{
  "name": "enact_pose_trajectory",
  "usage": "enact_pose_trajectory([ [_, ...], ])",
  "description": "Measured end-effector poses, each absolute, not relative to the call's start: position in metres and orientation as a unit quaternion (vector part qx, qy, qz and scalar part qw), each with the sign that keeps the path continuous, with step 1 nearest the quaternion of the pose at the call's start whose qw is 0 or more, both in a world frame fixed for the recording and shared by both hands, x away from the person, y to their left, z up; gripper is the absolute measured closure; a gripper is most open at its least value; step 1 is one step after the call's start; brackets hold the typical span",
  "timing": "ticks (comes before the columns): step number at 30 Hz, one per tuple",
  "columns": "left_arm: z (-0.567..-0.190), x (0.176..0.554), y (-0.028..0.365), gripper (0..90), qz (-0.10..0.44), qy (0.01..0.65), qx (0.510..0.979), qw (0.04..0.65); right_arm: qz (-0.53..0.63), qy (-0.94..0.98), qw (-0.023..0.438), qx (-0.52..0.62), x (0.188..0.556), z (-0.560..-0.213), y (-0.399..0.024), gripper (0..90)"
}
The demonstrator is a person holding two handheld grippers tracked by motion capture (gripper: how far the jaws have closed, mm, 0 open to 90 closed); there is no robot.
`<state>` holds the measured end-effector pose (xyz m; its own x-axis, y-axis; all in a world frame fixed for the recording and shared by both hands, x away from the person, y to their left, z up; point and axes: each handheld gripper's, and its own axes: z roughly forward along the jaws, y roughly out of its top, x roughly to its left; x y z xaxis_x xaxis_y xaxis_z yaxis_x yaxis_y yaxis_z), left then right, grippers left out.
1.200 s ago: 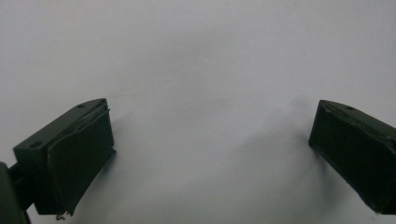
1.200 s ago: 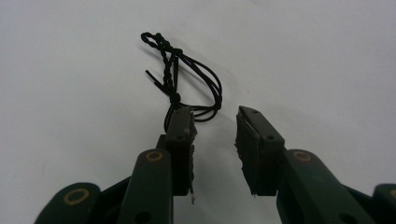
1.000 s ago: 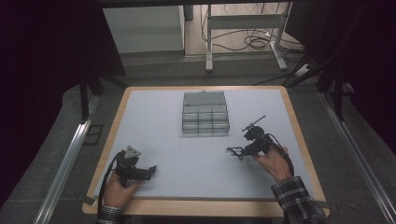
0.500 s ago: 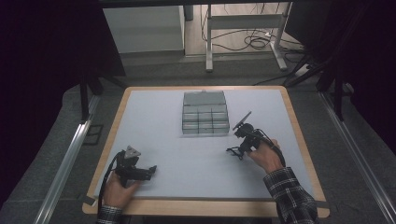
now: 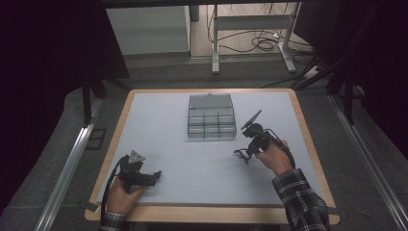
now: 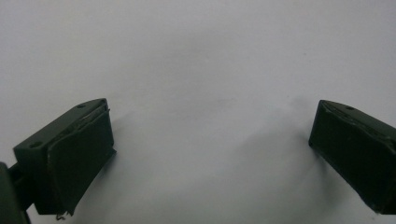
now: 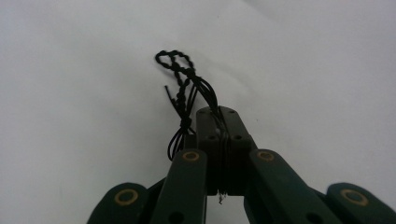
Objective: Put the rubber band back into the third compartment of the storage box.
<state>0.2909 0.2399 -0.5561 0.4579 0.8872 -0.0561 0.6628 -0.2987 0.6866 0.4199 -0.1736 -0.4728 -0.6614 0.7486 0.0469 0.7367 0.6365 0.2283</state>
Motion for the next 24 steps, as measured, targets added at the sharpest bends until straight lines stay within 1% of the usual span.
enact_pose_trajectory([
  [8, -0.556, 0.291, 0.240, 0.0, 0.170, 0.492, 0.788, 0.330, 0.121, 0.897, 0.023, 0.425, 0.424, -0.454, -0.174, 87.3],
  [24, -0.556, 0.291, 0.240, 0.0, 0.170, 0.492, 0.788, 0.329, 0.126, 0.886, 0.019, 0.446, 0.437, -0.428, -0.170, 87.2],
])
